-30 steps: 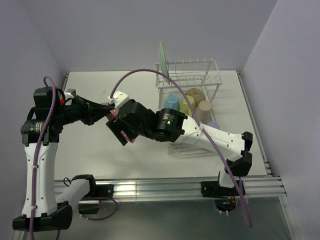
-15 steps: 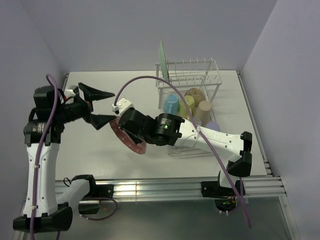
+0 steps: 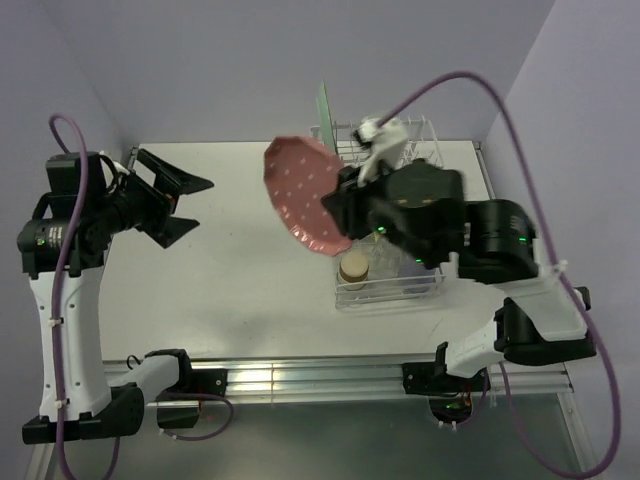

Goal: Load the mixed dishes into the dish rack

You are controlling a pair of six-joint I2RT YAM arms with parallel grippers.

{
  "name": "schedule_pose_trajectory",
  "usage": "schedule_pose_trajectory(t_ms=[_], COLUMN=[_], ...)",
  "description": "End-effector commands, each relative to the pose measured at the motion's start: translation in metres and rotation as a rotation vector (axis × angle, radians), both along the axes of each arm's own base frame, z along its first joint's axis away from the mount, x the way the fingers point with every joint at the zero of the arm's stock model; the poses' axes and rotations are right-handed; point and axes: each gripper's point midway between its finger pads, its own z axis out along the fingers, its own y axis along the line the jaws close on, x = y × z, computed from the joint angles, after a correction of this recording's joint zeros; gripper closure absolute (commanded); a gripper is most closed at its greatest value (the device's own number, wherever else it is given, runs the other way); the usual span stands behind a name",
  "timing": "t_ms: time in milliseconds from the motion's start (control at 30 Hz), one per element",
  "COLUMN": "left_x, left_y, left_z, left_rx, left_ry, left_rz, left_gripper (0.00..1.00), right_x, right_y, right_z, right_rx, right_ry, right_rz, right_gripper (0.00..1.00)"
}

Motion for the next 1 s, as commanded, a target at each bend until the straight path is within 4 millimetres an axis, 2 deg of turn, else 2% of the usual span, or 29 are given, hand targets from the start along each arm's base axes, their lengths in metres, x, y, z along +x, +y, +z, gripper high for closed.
schedule_pose_trajectory(t_ms=[0, 33, 167, 200, 233, 300, 333, 367, 400, 433, 467, 500, 533, 567, 633, 800, 900, 967], left_x=[0.006, 0.005, 0.004, 0.003, 0.003, 0.002, 0.002, 0.001, 0.001, 0.0, 0.0, 0.0, 0.0, 0.0, -0.001, -0.001, 0.001, 0.001], left_y=[0.0, 0.0, 0.002, 0.002, 0.002, 0.003, 0.003, 0.003, 0.003, 0.003, 0.002, 0.001, 0.001, 0.002, 0.004, 0.003, 0.001, 0.003], left_z=[-0.041, -0.053, -0.072, -0.077, -0.079, -0.084, -0.091, -0.094, -0.101, -0.103, -0.106, -0.11, -0.111, -0.113, -0.121, -0.135, -0.142, -0.146], left_rx=[0.015, 0.018, 0.048, 0.053, 0.054, 0.063, 0.066, 0.07, 0.072, 0.072, 0.071, 0.066, 0.068, 0.075, 0.09, 0.072, 0.063, 0.076], left_ry=[0.08, 0.103, 0.135, 0.142, 0.143, 0.147, 0.162, 0.169, 0.182, 0.182, 0.186, 0.186, 0.184, 0.181, 0.197, 0.222, 0.229, 0.237], left_rz=[-0.028, -0.032, -0.038, -0.044, -0.047, -0.054, -0.056, -0.058, -0.061, -0.065, -0.068, -0.075, -0.076, -0.08, -0.077, -0.073, -0.081, -0.087], left_gripper=[0.01, 0.01, 0.01, 0.01, 0.01, 0.01, 0.01, 0.01, 0.01, 0.01, 0.01, 0.01, 0.01, 0.01, 0.01, 0.01, 0.01, 0.01], right_x=[0.016, 0.024, 0.041, 0.043, 0.048, 0.055, 0.059, 0.068, 0.08, 0.092, 0.101, 0.117, 0.123, 0.138, 0.163, 0.199, 0.224, 0.232], right_y=[-0.082, -0.104, -0.16, -0.174, -0.176, -0.194, -0.197, -0.192, -0.199, -0.182, -0.18, -0.187, -0.188, -0.174, -0.17, -0.164, -0.161, -0.164], right_z=[0.085, 0.101, 0.139, 0.157, 0.154, 0.164, 0.173, 0.172, 0.167, 0.165, 0.16, 0.148, 0.149, 0.141, 0.123, 0.097, 0.067, 0.057], right_rx=[0.218, 0.221, 0.202, 0.207, 0.172, 0.157, 0.155, 0.129, 0.092, 0.075, 0.065, 0.049, 0.062, 0.051, 0.032, 0.02, -0.022, -0.03], right_ry=[-0.172, -0.237, -0.377, -0.431, -0.447, -0.492, -0.528, -0.545, -0.553, -0.583, -0.582, -0.548, -0.544, -0.531, -0.486, -0.41, -0.348, -0.327], right_rz=[-0.244, -0.331, -0.565, -0.622, -0.663, -0.742, -0.742, -0.743, -0.768, -0.694, -0.687, -0.721, -0.711, -0.654, -0.648, -0.622, -0.625, -0.63], right_gripper=[1.0, 1.0, 1.0, 1.0, 1.0, 1.0, 1.0, 1.0, 1.0, 1.0, 1.0, 1.0, 1.0, 1.0, 1.0, 1.0, 1.0, 1.0])
